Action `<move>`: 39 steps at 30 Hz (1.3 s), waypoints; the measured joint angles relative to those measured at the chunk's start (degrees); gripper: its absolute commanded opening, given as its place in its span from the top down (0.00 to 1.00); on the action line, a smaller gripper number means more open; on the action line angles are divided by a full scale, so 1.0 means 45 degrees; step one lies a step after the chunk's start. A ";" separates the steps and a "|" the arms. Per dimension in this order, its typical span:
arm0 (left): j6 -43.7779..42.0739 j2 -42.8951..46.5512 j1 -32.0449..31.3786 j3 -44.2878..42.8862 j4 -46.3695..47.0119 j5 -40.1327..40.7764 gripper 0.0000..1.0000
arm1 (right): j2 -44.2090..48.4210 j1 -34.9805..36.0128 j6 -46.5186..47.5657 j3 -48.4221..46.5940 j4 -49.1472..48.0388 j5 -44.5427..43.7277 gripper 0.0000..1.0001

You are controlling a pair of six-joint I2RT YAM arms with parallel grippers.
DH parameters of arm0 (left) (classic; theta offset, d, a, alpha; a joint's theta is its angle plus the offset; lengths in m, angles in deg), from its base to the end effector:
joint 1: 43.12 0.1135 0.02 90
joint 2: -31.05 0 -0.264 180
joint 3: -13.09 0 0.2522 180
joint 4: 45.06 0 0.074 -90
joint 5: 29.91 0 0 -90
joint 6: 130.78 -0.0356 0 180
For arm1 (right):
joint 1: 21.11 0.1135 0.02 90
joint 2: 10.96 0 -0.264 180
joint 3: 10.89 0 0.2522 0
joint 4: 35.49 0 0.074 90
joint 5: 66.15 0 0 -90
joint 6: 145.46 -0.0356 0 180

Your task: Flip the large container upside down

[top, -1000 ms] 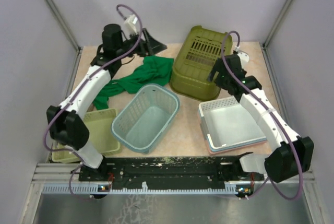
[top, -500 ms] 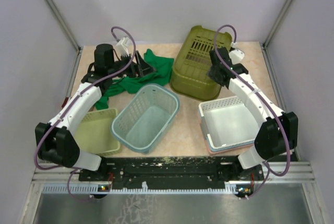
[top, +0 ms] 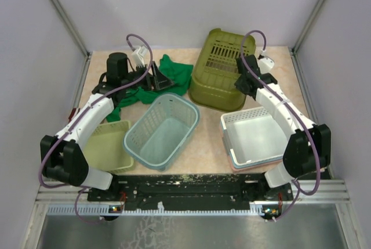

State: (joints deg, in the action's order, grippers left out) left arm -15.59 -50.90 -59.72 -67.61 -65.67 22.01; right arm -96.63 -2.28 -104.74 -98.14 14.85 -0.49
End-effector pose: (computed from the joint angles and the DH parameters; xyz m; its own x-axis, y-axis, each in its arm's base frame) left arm 0.3098 -0.1153 0.3314 -0.6521 -0.1552 -0.7421 0.5480 0.5799 -0.6028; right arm 0.3098 0.0902 0.3037 -0.4923 0.5617 -0.6649 0.5153 0.8037 0.2974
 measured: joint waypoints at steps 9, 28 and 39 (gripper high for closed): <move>-0.0194 0.0005 0.0000 0.0005 -0.0005 -0.0107 0.16 | 0.0015 -0.2191 0.1846 0.0073 -0.0544 0.0491 1.00; -0.0529 0.0223 0.0000 0.0000 -0.0486 -0.0277 0.15 | -0.0840 -0.7626 0.4561 -0.0767 -0.0850 0.0267 1.00; -0.1268 0.0291 -0.0083 -0.1010 -0.2050 0.0826 0.08 | -0.1166 -0.7951 0.4172 -0.2045 -0.1195 0.0374 0.25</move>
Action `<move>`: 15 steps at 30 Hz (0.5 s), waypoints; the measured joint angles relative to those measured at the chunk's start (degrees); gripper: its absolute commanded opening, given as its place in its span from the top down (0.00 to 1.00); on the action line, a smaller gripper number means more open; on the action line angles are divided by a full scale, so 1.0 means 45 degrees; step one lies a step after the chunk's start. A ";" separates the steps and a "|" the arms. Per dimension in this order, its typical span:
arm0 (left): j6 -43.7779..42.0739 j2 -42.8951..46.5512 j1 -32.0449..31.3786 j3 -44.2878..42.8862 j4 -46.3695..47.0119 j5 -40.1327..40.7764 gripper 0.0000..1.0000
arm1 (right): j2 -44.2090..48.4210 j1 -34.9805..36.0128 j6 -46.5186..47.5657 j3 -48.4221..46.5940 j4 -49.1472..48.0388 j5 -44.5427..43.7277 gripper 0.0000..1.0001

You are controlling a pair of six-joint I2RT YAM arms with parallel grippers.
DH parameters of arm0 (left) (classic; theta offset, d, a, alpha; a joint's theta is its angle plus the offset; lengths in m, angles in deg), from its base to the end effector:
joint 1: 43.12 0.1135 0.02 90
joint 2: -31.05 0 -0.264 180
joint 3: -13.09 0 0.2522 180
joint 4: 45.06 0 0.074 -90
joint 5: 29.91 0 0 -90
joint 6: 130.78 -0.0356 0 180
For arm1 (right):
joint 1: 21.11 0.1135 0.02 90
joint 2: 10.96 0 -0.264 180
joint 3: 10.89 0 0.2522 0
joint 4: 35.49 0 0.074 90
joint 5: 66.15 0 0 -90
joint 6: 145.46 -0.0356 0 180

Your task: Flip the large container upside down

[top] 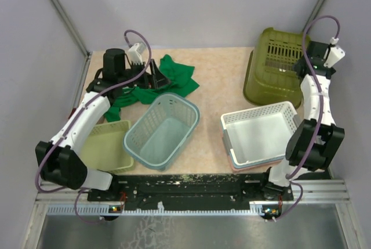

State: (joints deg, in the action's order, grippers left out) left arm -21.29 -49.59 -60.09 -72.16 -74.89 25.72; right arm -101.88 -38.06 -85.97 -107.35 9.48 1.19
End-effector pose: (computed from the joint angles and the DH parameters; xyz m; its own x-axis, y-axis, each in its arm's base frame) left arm 0.3021 -0.1132 0.3502 -0.6275 -0.0964 -0.7726 0.5516 0.6452 -0.5286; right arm 0.3383 -0.1174 0.3339 -0.2423 0.5636 -0.7897 0.7855 0.5918 0.1813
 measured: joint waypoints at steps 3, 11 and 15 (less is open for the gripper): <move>-0.0563 0.0457 -0.0102 -0.0379 -0.0869 0.1253 0.06 | 0.0573 0.0121 0.0262 0.0019 -0.0204 0.0850 0.24; -0.1831 0.2691 -0.2234 -0.0374 -0.3400 0.5532 0.07 | 0.3677 0.3099 0.1020 0.0403 -0.0753 0.1622 0.12; -0.1753 0.2584 -0.4648 -0.0627 -0.4673 0.7441 0.09 | 0.4235 0.6436 0.0971 0.0471 -0.0758 0.1423 0.12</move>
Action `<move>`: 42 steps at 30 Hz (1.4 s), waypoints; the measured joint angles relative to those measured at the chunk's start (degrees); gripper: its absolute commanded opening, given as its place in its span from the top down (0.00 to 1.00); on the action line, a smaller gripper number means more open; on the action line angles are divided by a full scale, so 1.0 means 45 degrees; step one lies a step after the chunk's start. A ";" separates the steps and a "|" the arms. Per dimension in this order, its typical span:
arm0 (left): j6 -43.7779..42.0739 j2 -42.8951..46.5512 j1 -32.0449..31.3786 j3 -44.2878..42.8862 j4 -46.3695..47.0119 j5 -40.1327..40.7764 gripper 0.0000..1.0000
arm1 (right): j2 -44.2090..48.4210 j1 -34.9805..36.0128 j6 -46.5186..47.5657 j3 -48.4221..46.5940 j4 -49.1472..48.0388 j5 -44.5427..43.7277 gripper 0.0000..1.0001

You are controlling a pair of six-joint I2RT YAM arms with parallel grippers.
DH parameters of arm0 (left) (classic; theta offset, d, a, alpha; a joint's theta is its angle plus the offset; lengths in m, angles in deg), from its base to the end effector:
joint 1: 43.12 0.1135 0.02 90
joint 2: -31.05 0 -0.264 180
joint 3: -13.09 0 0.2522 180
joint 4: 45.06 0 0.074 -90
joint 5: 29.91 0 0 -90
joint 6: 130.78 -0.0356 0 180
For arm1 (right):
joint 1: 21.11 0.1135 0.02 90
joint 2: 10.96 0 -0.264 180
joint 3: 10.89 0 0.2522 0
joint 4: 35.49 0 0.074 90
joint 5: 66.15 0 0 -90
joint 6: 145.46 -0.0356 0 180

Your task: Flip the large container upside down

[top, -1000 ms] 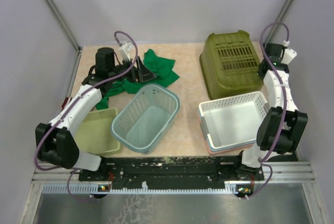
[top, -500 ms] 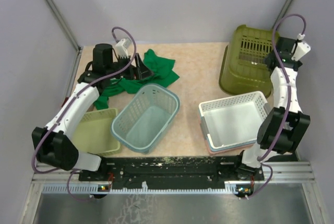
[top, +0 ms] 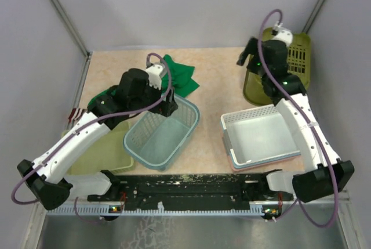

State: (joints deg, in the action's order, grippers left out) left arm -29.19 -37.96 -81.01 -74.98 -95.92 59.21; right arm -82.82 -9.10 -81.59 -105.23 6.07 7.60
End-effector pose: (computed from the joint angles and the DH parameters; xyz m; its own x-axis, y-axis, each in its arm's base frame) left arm 0.2024 -0.1582 0.3846 -0.5328 0.1601 -0.8309 0.5281 0.8302 -0.1787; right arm 0.2692 0.0471 0.4254 -0.2611 0.3767 -0.8888 0.1937 0.9224 0.3341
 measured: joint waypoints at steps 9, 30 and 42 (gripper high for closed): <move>0.1588 -0.0034 -0.4245 0.0321 -0.0495 0.2021 0.09 | -0.1744 0.1695 -0.0476 0.0850 0.2050 -0.0495 0.10; 0.2501 -0.2191 -0.5090 0.1151 -0.0661 0.2633 1.00 | -0.0442 0.0350 -0.0529 0.0928 0.2744 -0.0719 0.10; 0.2594 -0.5260 0.0690 -0.5032 0.1875 -0.2064 1.00 | 0.0908 0.0053 -0.0423 0.0928 0.2807 -0.0087 0.11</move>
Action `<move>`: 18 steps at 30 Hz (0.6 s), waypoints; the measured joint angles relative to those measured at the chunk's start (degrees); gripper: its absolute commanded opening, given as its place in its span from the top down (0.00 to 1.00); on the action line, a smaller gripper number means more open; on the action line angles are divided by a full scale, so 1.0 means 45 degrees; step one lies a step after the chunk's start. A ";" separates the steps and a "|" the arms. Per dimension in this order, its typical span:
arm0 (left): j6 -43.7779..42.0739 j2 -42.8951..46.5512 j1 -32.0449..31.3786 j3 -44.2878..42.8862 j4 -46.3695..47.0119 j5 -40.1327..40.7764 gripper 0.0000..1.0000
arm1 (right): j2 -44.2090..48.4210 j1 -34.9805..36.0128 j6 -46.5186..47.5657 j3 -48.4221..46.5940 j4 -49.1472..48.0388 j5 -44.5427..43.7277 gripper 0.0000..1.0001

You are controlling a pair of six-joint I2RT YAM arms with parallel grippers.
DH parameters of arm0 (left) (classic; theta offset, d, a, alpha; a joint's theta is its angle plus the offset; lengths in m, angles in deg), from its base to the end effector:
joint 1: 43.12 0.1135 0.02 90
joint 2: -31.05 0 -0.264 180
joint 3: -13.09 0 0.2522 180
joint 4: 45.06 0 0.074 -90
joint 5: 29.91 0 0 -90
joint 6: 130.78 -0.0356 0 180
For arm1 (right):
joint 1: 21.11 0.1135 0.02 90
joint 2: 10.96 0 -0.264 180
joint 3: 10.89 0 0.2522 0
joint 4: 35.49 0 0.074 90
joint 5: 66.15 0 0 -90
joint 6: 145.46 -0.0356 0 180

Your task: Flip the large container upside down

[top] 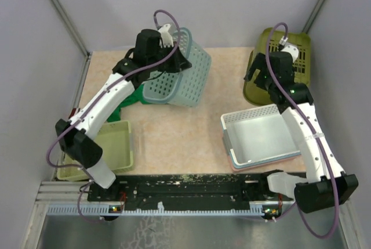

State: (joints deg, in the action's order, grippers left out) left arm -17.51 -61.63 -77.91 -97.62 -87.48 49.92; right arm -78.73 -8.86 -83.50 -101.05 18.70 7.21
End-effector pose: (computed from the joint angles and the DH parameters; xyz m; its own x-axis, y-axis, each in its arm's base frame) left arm 0.3015 -0.2171 0.4102 -0.5856 -0.0667 -0.8079 0.5033 0.7514 -0.4268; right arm 0.2418 0.0421 0.3970 -0.4383 0.3657 -0.8211 0.2726 0.9245 0.2663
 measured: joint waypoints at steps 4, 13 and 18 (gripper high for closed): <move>0.1234 -0.2025 0.0636 -0.1350 0.1919 -0.1972 1.00 | 0.0661 0.0000 0.0015 0.0010 0.0141 0.0019 0.11; 0.5911 -0.7067 0.0753 -0.3662 0.6960 -0.5479 1.00 | 0.2331 -0.0005 0.0325 0.0024 0.0665 -0.0797 0.12; 0.8563 -0.9175 0.0792 -0.4095 0.9078 -0.6382 0.66 | 0.2594 -0.0005 0.0160 0.0389 0.0631 -0.0743 0.13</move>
State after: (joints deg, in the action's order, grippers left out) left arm 21.02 -102.92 -74.34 -116.05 -46.63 21.20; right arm -67.06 -8.88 -82.77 -99.30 21.54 3.86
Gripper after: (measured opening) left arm 0.148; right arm 0.876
